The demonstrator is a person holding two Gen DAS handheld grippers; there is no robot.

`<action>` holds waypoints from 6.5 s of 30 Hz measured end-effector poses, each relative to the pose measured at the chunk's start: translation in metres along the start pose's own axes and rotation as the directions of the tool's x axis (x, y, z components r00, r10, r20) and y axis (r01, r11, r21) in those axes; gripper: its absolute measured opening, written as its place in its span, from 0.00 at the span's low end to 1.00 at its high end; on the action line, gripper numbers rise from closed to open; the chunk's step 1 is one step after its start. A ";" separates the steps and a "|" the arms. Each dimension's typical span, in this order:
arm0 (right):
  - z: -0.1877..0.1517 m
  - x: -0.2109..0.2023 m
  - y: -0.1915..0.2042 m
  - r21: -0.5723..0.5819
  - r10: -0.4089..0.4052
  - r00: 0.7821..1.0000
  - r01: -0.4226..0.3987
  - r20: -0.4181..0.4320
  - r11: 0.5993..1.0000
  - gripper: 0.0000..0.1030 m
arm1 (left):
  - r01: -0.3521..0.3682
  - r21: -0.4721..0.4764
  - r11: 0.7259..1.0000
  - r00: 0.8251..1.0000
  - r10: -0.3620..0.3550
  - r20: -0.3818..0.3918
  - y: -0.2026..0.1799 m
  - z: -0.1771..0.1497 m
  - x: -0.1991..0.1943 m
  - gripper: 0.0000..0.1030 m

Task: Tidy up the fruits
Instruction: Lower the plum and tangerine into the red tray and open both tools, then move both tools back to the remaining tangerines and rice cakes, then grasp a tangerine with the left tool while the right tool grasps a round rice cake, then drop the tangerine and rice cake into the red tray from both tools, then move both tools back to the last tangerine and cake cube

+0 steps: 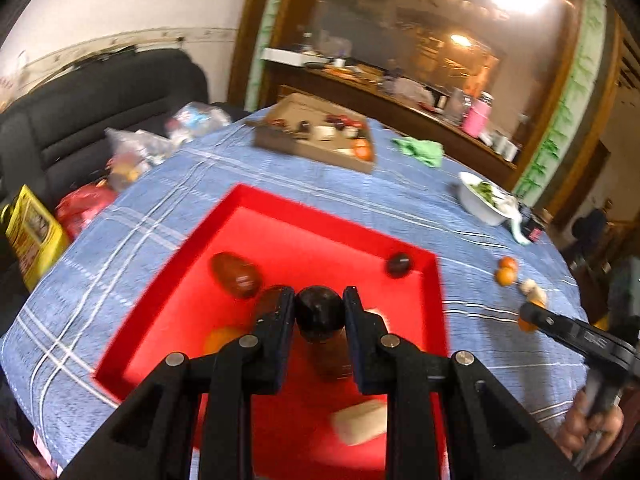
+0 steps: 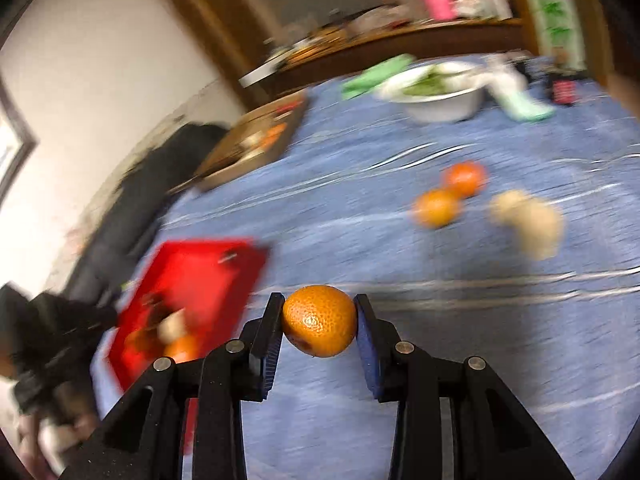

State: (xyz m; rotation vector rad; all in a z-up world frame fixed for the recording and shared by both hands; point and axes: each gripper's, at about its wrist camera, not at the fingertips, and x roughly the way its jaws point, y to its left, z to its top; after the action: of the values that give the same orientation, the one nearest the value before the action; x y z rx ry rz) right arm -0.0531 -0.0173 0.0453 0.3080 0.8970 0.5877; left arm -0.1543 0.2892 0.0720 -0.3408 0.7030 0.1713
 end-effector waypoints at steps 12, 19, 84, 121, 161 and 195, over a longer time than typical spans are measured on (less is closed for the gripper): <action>-0.051 0.051 0.116 -0.203 0.101 0.976 -0.141 -0.194 0.969 0.37 | -0.005 -0.026 1.000 0.999 0.004 -0.032 0.026 -0.017 0.005 0.23; -0.062 0.059 0.130 -0.251 0.073 0.975 -0.126 -0.210 0.960 0.39 | 0.018 -0.053 0.998 1.000 -0.018 -0.014 0.025 -0.015 -0.001 0.57; 0.038 -0.023 -0.126 0.023 -0.399 0.916 0.398 0.051 0.917 0.51 | 0.211 0.264 0.941 0.973 -0.176 -0.150 -0.195 0.013 0.062 0.82; 0.040 -0.027 -0.135 0.046 -0.389 0.918 0.386 0.074 0.921 0.35 | 0.285 0.438 0.853 0.940 -0.160 -0.300 -0.292 -0.007 0.186 0.30; -0.001 0.088 0.146 -0.368 -0.085 0.993 0.048 -0.084 0.929 0.37 | -0.041 -0.028 0.999 0.999 0.041 -0.005 0.017 0.002 0.003 0.61; 0.057 -0.077 -0.099 0.045 -0.356 0.928 0.353 0.111 0.935 0.47 | 0.275 0.294 0.915 0.961 -0.269 -0.060 -0.205 0.092 0.008 0.86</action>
State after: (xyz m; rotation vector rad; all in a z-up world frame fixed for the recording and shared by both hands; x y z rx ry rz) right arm -0.0097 -0.1430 0.0811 0.1925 0.8214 0.2211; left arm -0.0380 0.1316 0.1826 -0.1452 0.6802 -0.2039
